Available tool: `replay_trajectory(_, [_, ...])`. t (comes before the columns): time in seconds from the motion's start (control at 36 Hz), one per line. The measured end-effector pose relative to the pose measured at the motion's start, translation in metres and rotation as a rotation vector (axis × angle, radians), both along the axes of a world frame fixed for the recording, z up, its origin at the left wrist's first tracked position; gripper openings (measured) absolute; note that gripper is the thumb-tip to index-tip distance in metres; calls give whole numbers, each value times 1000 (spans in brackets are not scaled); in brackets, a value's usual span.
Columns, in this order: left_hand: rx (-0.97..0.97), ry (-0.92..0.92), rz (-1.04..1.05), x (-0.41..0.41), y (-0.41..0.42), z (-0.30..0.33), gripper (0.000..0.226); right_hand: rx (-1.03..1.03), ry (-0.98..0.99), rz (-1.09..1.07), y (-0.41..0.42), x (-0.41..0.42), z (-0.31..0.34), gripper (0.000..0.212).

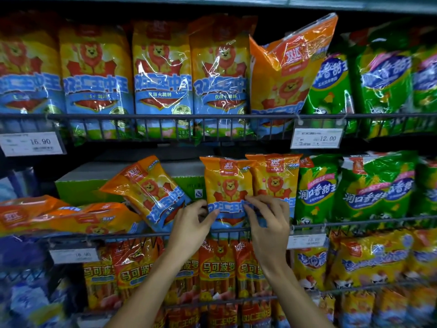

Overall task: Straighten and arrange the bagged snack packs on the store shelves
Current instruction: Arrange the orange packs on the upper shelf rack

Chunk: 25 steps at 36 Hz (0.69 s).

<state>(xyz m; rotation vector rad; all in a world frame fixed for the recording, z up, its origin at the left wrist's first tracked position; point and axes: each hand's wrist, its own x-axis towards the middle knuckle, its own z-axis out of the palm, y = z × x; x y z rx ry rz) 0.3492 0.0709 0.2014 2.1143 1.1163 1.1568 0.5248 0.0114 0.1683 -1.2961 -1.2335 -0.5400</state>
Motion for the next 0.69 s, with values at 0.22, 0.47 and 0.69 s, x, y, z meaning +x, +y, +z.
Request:
replay_trajectory(0.22, [-15, -53, -15, 3, 4, -1, 28, -45, -64, 71, -2, 6, -1, 27])
replay_trajectory(0.47, [192, 219, 49, -5, -5, -7, 27, -90, -154, 92, -4, 12, -33, 37])
replay_trajectory(0.69, [591, 255, -15, 1, -25, -30, 72, -210, -225, 55, -10, 13, -31, 55])
